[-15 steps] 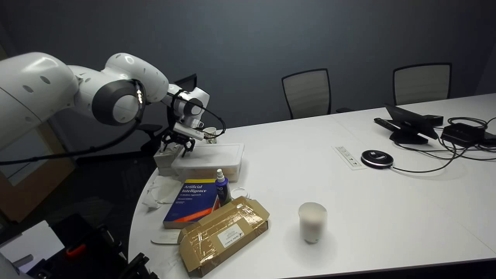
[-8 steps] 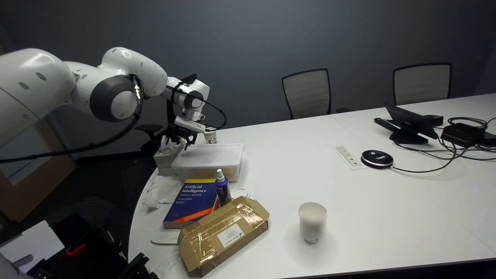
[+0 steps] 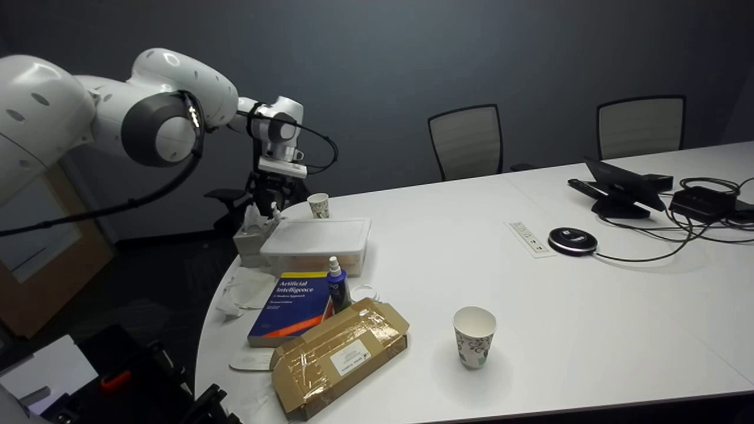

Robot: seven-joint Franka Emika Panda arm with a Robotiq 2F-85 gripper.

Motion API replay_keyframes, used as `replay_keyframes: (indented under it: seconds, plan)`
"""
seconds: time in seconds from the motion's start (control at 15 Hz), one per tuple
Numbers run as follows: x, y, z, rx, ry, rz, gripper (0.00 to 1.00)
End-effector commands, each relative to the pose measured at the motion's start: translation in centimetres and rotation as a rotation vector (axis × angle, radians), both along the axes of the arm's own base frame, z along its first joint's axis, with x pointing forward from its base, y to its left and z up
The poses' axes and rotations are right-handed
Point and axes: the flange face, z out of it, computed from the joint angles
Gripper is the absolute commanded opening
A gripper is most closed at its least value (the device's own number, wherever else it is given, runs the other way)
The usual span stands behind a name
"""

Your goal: Completely cover the tote with the white lid then use a napkin to wipe the lid

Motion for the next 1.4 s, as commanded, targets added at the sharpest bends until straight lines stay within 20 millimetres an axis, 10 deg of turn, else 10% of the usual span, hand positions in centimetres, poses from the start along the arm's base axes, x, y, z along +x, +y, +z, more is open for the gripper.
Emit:
replay_keyframes:
  seconds: [0.0, 0.53, 1.33]
  plan:
    - [-1.4, 4.0, 0.4, -0.116, -0.057, 0.066, 1.0]
    - [-3.7, 9.7, 0.2, -0.199, -0.102, 0.189, 1.0]
    - [-3.4, 10.7, -3.3, -0.177, -0.116, 0.221, 1.0]
